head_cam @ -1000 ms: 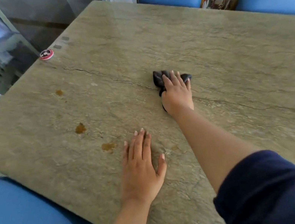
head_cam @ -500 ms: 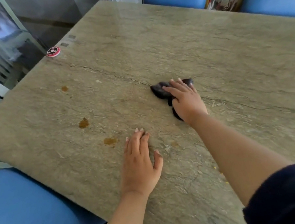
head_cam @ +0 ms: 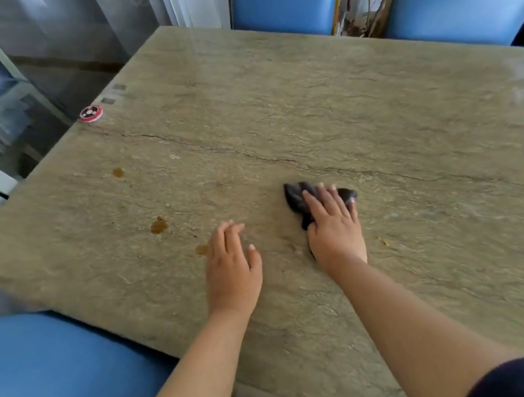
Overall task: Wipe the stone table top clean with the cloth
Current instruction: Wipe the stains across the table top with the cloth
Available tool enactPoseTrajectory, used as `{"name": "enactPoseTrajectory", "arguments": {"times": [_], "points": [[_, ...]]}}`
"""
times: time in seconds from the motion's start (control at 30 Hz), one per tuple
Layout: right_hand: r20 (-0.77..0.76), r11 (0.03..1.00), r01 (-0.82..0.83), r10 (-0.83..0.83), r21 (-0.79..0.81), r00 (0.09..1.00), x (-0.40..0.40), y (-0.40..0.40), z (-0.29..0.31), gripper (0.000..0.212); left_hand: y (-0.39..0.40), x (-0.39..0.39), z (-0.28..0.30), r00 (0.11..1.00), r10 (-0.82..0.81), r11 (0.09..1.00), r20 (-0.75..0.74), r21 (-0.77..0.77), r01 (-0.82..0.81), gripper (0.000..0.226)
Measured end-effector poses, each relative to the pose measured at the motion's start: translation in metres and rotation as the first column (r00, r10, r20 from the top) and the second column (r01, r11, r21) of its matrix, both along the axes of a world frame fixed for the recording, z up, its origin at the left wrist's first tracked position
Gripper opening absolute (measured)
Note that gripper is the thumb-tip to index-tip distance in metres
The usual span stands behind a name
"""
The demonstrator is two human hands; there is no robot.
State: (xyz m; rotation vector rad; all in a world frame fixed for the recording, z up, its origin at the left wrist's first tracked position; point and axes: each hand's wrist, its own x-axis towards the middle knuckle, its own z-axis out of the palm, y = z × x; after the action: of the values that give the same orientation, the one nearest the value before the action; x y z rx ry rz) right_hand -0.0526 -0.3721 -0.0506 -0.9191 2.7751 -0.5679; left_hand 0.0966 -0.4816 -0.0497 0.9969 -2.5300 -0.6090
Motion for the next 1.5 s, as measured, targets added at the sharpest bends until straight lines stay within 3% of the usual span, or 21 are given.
{"name": "enactPoseTrajectory", "arguments": {"times": [0.07,0.13,0.23,0.33,0.4,0.47,0.6,0.73,0.83,0.9,0.97,1.03,1.1,1.2,1.27,1.33,1.4,1.5], "points": [[0.018,0.984,0.171,-0.172,0.042,0.985,0.013,-0.028,0.001,0.060,-0.029,0.004,0.003,0.999,0.004,0.999,0.049,-0.043,-0.002,0.037],[0.038,0.976,0.208,-0.210,0.059,0.977,0.028,-0.060,0.002,0.061,-0.064,0.012,0.004,0.996,0.031,0.997,0.086,-0.067,-0.025,0.039],[0.043,0.994,0.102,-0.103,0.034,0.994,0.054,-0.109,0.005,0.062,-0.117,0.030,0.000,0.986,0.068,0.993,0.150,-0.103,-0.053,0.041],[0.020,0.988,-0.154,0.153,0.031,0.988,0.074,-0.146,0.005,0.063,-0.162,0.037,-0.002,0.970,0.089,0.992,0.225,-0.106,-0.067,0.045],[-0.004,0.971,-0.240,0.241,0.016,0.971,0.069,-0.160,0.002,0.063,-0.186,0.037,-0.003,0.949,0.096,0.994,0.302,-0.081,-0.075,0.051],[-0.014,0.991,-0.135,0.135,-0.012,0.991,0.054,-0.172,-0.001,0.063,-0.205,0.041,-0.009,0.931,0.089,0.995,0.353,-0.083,-0.063,0.056],[-0.020,0.974,0.227,-0.226,0.022,0.974,0.020,-0.205,-0.004,0.061,-0.209,0.047,-0.017,0.932,0.097,0.982,0.349,-0.184,-0.033,0.066],[-0.016,0.955,0.292,-0.292,0.050,0.956,-0.005,-0.249,-0.004,0.061,-0.207,0.044,-0.017,0.925,0.109,0.978,0.364,-0.205,-0.034,0.070],[-0.003,0.985,0.164,-0.164,0.054,0.986,-0.004,-0.280,0.001,0.062,-0.209,0.043,-0.018,0.915,0.106,0.978,0.389,-0.209,-0.024,0.069],[0.011,0.997,-0.071,0.071,0.023,0.997,0.017,-0.287,0.005,0.063,-0.208,0.043,-0.017,0.917,0.106,0.979,0.385,-0.204,-0.027,0.069],[-0.022,0.937,-0.348,0.348,-0.009,0.937,0.038,-0.274,0.004,0.063,-0.208,0.043,-0.017,0.917,0.101,0.977,0.385,-0.214,-0.018,0.068],[-0.036,0.852,-0.523,0.522,-0.011,0.852,0.033,-0.255,0.003,0.061,-0.209,0.043,-0.015,0.916,0.097,0.979,0.389,-0.201,-0.019,0.067],[-0.048,0.854,-0.520,0.519,-0.016,0.853,0.016,-0.249,0.000,0.060,-0.208,0.044,-0.013,0.914,0.099,0.981,0.394,-0.192,-0.024,0.067],[-0.040,0.975,-0.221,0.220,-0.024,0.975,-0.011,-0.272,-0.002,0.060,-0.207,0.044,-0.013,0.918,0.097,0.983,0.385,-0.183,-0.027,0.067],[-0.047,0.998,-0.066,0.067,0.021,0.997,-0.022,-0.302,-0.003,0.058,-0.209,0.045,-0.014,0.921,0.093,0.984,0.379,-0.175,-0.028,0.066],[-0.035,0.999,-0.021,0.022,0.050,0.999,-0.027,-0.330,-0.002,0.057,-0.209,0.045,-0.017,0.922,0.097,0.984,0.374,-0.176,-0.033,0.065],[-0.022,0.996,-0.083,0.084,0.039,0.996,-0.024,-0.350,0.001,0.058,-0.208,0.045,-0.019,0.924,0.101,0.983,0.369,-0.180,-0.036,0.065],[-0.002,0.928,-0.371,0.371,0.012,0.929,-0.006,-0.350,0.006,0.060,-0.210,0.045,-0.018,0.929,0.101,0.984,0.355,-0.173,-0.041,0.064]]}}
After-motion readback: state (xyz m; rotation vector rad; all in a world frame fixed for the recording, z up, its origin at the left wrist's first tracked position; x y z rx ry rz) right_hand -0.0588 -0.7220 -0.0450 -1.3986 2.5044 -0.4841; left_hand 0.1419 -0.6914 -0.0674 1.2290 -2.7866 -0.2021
